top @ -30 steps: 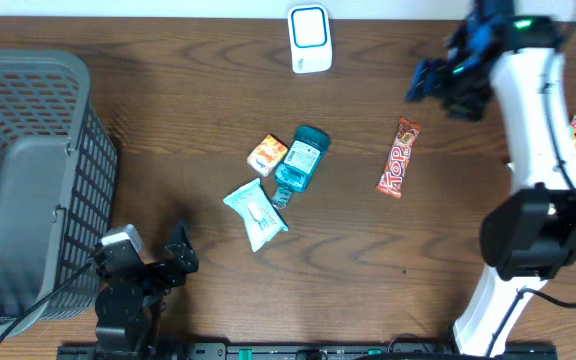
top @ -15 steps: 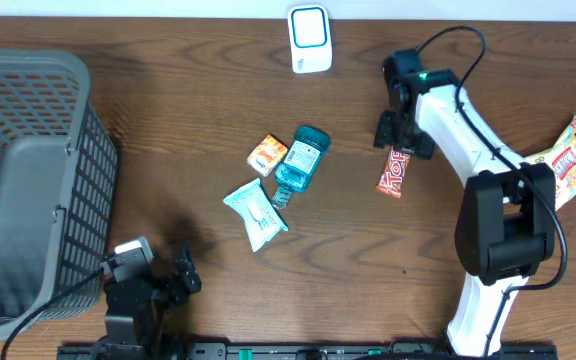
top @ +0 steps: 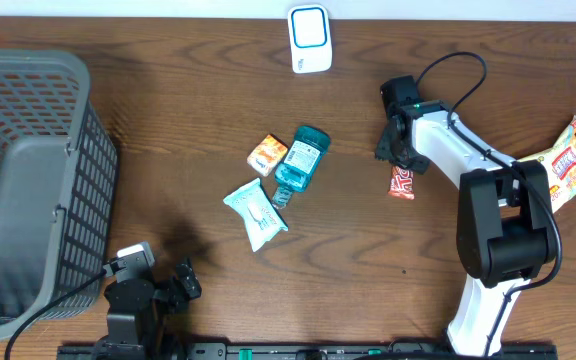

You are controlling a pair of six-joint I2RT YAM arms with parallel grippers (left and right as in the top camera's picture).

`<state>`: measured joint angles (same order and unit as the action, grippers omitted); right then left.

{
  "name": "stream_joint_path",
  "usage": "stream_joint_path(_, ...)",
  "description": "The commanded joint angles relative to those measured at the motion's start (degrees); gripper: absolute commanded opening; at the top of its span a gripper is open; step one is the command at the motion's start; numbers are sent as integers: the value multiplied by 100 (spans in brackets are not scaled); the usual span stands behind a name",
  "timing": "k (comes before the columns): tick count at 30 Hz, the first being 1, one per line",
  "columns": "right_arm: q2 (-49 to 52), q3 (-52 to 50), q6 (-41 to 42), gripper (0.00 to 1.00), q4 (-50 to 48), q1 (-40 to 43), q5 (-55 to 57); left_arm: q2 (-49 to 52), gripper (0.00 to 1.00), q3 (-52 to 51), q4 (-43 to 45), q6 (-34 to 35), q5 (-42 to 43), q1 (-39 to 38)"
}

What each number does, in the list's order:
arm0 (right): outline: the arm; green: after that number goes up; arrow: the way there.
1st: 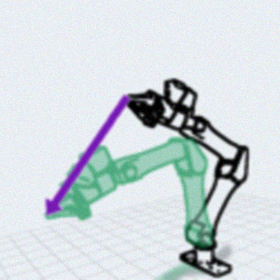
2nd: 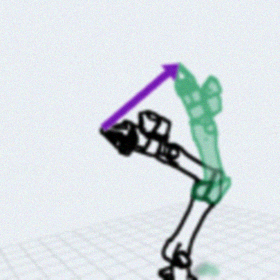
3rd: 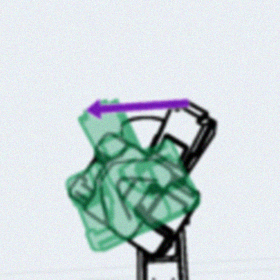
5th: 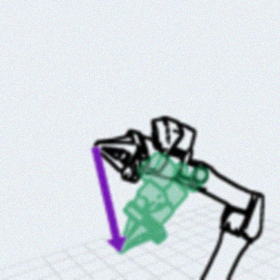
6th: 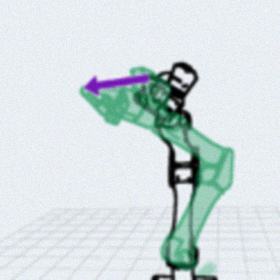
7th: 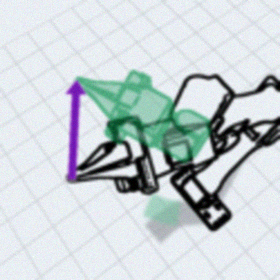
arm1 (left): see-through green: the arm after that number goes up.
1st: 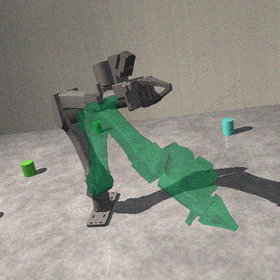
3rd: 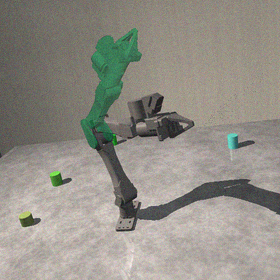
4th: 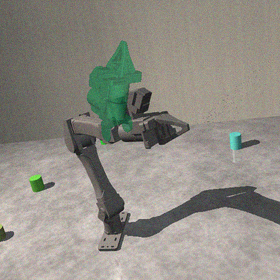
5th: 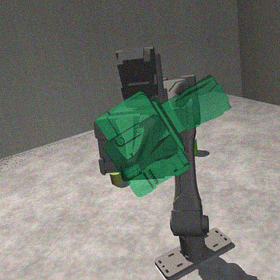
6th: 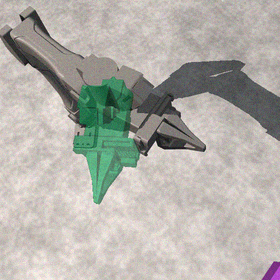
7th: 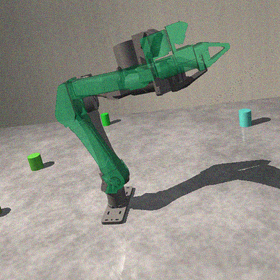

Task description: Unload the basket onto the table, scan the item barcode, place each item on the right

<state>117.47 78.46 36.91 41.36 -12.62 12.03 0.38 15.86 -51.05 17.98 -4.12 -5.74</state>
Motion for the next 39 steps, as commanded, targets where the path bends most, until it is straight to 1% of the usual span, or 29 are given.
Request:
stream_joint_path(1,68,-68,-166,61,-136,-13,94,-2,98,-2,-208,-76,70,-13)
stream_joint_path(3,68,17,-319,61,-146,-13,96,-2,98,-2,-208,-76,70,-13)
stream_joint_path(5,68,57,-459,58,-146,-13,96,-2,98,-2,-208,-76,70,-13)
stream_joint_path(10,79,33,-874,49,-83,-20,208,-2,98,-2,-208,-76,70,-13)
stream_joint_path(13,79,33,-874,49,-22,-37,313,-2,98,-2,-208,-76,68,-13)
stream_joint_path(15,79,35,-874,52,2,-63,376,-2,98,-2,-208,-76,70,-13)
stream_joint_path(17,79,35,-874,45,46,-101,525,-2,98,-2,-208,-76,70,-13)
stream_joint_path(18,79,35,-892,40,92,-127,476,-2,98,-2,-208,-76,70,-13)
stream_joint_path(20,76,35,-1169,36,87,-157,155,-2,98,-2,-208,-76,70,-13)
stream_joint_path(26,76,144,-2181,36,57,-179,-1812,-2,98,-2,-208,-76,70,-13)
stream_joint_path(28,76,162,-2706,38,59,-179,-2553,-2,98,-2,-208,-76,70,-13)
stream_joint_path(29,72,164,-3126,40,85,-179,-3075,-2,98,-2,-208,-76,70,-13)
stream_joint_path(31,68,168,-3314,42,133,-179,-3274,-2,98,-2,-208,-76,70,-13)
stream_joint_path(36,-35,190,-3318,44,289,-179,-3250,-2,98,-2,-208,-76,70,-13)
stream_joint_path(39,-195,247,-3318,46,446,-227,-3056,-2,98,-2,-208,-76,70,-13)
